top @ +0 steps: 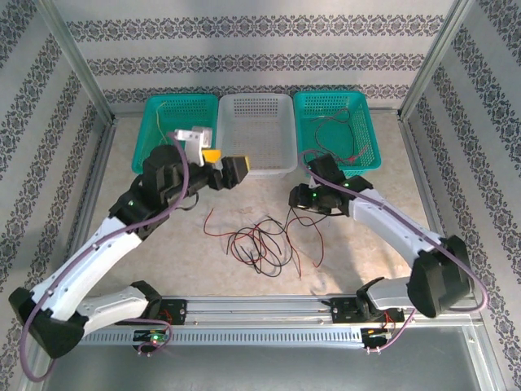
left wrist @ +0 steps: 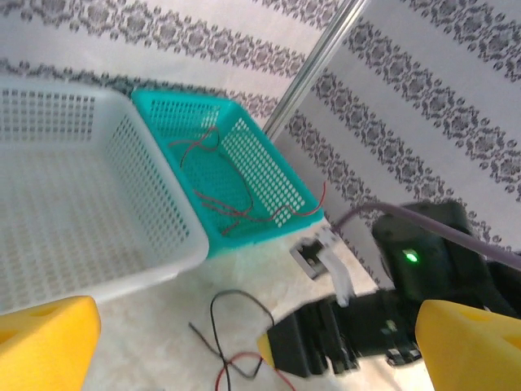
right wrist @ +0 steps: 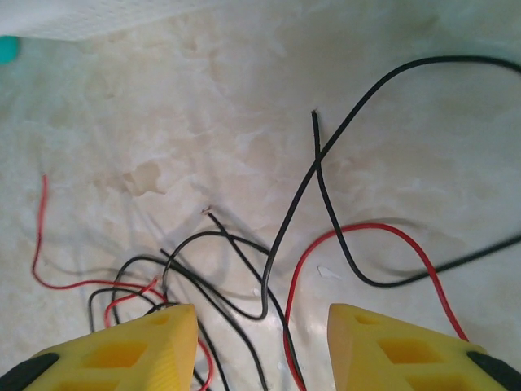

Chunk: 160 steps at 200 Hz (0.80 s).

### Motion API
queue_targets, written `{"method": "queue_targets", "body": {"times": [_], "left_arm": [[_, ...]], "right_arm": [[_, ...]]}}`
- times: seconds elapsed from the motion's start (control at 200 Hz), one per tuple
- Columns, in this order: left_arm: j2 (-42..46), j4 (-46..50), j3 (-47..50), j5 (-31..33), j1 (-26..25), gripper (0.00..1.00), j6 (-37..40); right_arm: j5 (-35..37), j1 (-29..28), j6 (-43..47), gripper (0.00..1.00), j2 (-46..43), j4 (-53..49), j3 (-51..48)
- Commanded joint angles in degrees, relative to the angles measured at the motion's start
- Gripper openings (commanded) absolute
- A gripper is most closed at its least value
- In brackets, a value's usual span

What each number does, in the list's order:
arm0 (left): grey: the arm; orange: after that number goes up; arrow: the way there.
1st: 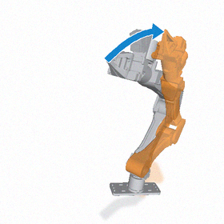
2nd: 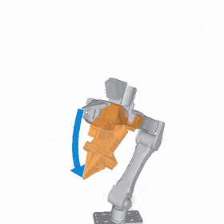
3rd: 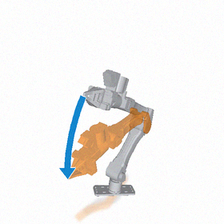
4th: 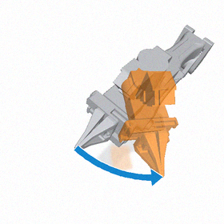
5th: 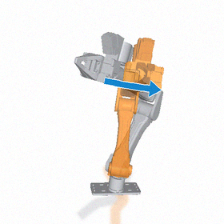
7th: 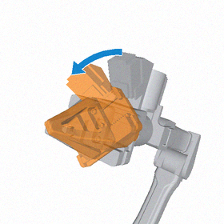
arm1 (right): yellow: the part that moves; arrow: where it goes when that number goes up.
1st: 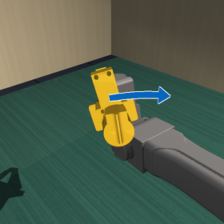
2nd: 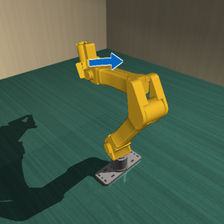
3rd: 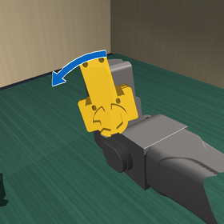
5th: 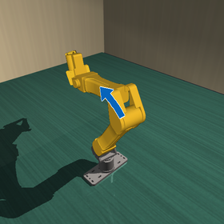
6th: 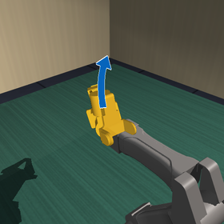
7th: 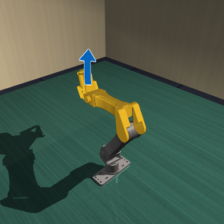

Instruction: Untangle the cables

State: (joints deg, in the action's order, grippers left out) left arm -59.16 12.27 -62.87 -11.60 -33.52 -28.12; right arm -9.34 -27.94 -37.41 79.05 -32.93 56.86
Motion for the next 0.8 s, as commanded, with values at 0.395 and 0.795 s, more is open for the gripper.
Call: {"method": "queue_targets", "body": {"times": [0.395, 0.795], "left_arm": [[0.4, 1.1, 6.2, 1.2, 0.7, 0.92, -5.2], [-16.5, -9.4, 4.3, -12.1, -2.1, 0.65, -9.4]], "right_arm": [[2.4, -3.9, -4.7, 0.10, 14.0, 9.9, -0.9], [6.7, -10.3, 1.8, 0.00, -8.4, -1.3, 2.9]]}}
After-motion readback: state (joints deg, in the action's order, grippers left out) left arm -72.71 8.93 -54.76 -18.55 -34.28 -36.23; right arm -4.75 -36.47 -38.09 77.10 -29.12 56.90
